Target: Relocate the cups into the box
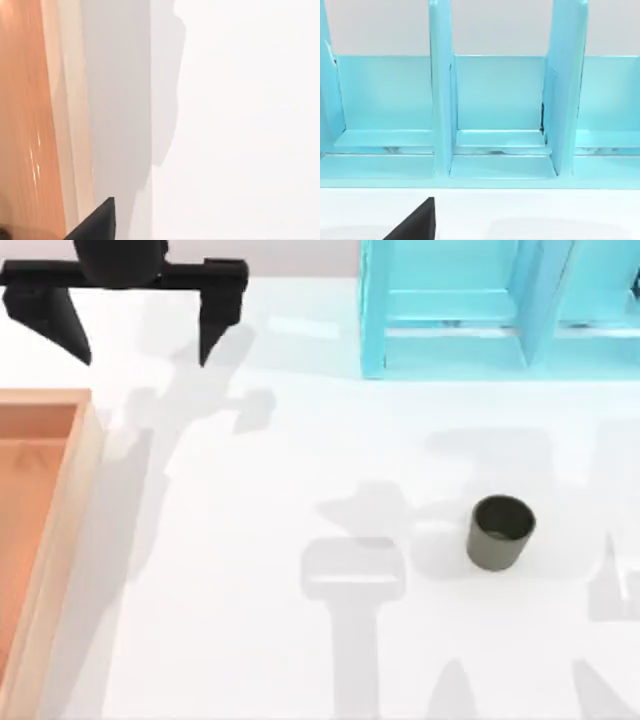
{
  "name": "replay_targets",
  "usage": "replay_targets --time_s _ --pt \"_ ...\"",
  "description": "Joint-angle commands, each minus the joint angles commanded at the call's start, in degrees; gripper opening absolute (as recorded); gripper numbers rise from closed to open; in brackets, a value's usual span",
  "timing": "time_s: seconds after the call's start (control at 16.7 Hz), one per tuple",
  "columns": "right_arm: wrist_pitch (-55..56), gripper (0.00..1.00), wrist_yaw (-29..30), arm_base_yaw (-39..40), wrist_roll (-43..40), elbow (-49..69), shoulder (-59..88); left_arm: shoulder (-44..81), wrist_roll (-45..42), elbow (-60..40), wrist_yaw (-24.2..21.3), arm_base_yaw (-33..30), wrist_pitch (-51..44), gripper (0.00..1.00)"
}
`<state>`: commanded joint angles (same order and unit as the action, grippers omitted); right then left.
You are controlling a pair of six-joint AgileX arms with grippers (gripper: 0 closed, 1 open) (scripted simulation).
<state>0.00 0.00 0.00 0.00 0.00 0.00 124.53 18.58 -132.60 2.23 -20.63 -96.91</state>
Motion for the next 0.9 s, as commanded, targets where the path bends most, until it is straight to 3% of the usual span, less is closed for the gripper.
replay_targets --time_s 0.3,0.48,0.66,0.9 --pt "0.0 1.00 0.0 0.0 0.0 0.0 0.0 18.2 23.6 -21.6 4.0 -22.7 0.2 1.00" --pt "0.0 1.00 0.0 0.0 0.0 0.0 0.0 25.5 32.0 -30.2 5.5 -32.0 0.9 1.00" --pt "0.0 1.00 0.0 0.0 0.0 0.0 0.0 29.0 35.4 -33.7 6.6 -36.0 0.9 1.00" --pt "0.0 1.00 0.0 0.0 0.0 0.0 0.0 29.2 35.6 -33.9 6.7 -36.1 0.9 1.00"
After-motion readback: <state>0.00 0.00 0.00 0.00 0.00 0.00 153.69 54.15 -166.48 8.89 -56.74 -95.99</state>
